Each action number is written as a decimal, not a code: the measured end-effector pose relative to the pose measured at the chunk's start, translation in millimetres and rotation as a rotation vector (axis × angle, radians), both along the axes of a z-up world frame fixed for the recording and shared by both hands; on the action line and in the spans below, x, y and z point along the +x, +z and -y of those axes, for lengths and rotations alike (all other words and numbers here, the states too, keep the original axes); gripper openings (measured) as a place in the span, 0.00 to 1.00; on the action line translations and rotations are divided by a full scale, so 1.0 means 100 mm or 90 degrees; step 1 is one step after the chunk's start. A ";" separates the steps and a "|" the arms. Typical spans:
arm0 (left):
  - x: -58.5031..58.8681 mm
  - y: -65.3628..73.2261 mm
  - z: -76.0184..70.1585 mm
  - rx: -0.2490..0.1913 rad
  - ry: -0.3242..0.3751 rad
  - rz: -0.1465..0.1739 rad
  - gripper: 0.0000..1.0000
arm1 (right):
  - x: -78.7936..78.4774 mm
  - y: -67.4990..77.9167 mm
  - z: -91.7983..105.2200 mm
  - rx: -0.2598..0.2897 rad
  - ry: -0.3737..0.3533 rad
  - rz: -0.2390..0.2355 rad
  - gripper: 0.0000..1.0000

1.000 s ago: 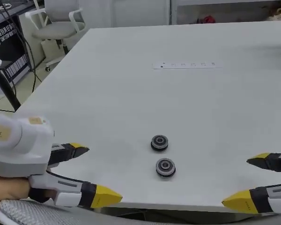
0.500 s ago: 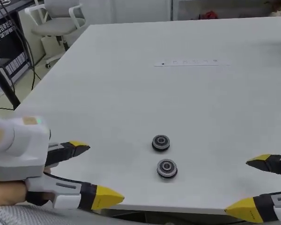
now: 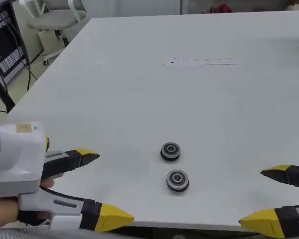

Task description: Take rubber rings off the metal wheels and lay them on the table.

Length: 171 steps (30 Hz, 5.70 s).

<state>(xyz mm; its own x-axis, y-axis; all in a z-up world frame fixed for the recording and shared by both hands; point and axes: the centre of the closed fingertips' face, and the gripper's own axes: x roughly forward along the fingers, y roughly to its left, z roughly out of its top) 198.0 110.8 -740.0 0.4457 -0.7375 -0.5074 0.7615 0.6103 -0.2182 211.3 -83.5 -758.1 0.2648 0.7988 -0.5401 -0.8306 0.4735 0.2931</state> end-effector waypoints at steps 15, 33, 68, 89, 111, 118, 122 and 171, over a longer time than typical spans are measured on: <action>0.09 0.70 0.27 -0.031 -0.070 0.086 1.00 | 0.17 0.51 -0.10 0.077 0.007 0.050 0.79; 0.14 1.53 0.74 -0.023 -0.167 0.241 1.00 | 0.55 1.56 -0.26 0.140 0.063 0.223 0.79; 0.73 0.80 1.03 -0.020 -0.175 0.198 0.93 | 1.12 1.16 -0.75 0.212 0.087 0.227 0.57; 0.69 0.09 0.84 0.020 -0.167 0.134 0.65 | 0.86 0.35 -0.84 0.088 0.178 0.153 0.46; 0.53 -0.29 0.95 0.066 -0.212 0.073 0.49 | 0.36 -0.33 -0.97 -0.050 0.333 0.100 0.36; 0.51 -0.33 0.98 0.071 -0.220 0.075 0.40 | 0.32 -0.41 -0.98 -0.067 0.349 0.101 0.33; 0.49 -0.37 1.00 0.073 -0.225 0.068 0.35 | 0.33 -0.44 -0.97 -0.076 0.348 0.099 0.30; 0.52 -0.50 1.11 0.053 -0.242 0.133 0.14 | 0.41 -0.54 -0.87 -0.106 0.329 0.088 0.17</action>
